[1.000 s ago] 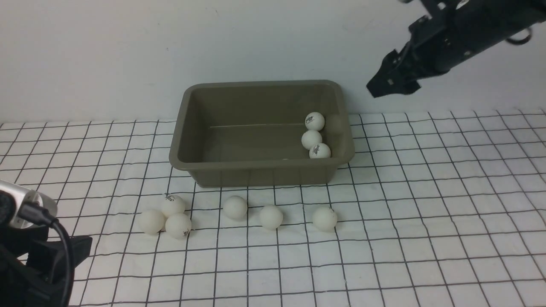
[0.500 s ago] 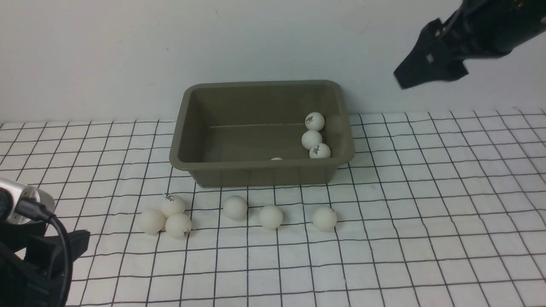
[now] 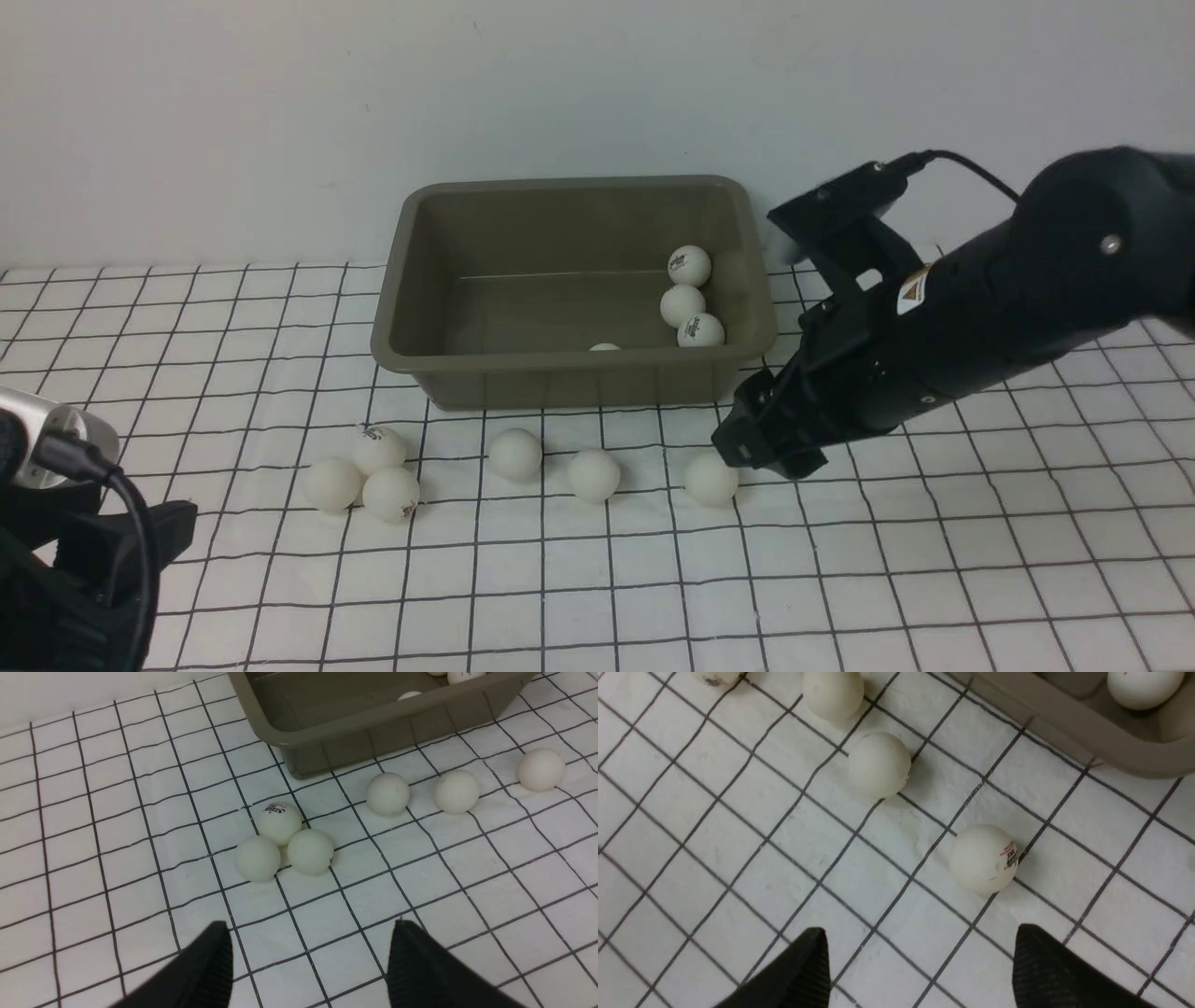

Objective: Put the table tennis balls into the box on the white checkered tablecloth.
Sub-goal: 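Reach for and grasp a ping pong ball on the table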

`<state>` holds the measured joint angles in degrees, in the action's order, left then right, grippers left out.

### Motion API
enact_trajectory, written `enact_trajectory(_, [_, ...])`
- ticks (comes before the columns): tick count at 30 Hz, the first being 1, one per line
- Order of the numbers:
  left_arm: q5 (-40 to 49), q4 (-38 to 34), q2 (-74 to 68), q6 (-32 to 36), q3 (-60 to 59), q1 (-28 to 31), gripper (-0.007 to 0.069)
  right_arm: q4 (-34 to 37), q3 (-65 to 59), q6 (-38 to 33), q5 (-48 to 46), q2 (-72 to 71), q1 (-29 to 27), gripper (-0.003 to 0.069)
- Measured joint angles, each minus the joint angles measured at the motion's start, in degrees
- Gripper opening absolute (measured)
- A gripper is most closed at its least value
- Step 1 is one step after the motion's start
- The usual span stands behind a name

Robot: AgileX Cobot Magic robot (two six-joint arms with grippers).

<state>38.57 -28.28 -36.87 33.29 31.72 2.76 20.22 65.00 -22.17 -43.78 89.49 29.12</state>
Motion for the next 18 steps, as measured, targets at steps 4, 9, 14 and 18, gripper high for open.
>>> enact_trajectory(4, [0.00, 0.00, 0.00, 0.00, 0.00, 0.00, 0.0405, 0.00, -0.36, 1.66, 4.34, 2.39, 0.18, 0.0475])
enact_trajectory(9, [0.05, 0.00, 0.00, 0.00, 0.00, 0.00, 0.0405, 0.41, -0.36, 2.90, 6.87, 7.26, 0.18, 0.0475])
enact_trajectory(14, [0.10, 0.00, 0.00, 0.00, 0.00, 0.00, 0.0405, 1.02, -0.36, 4.56, 9.57, 11.49, 0.18, 0.0475])
enact_trajectory(18, [0.15, 0.00, 0.00, 0.00, 0.00, 0.00, 0.0405, 1.86, -0.36, 4.63, 11.60, 13.51, 0.18, 0.0475])
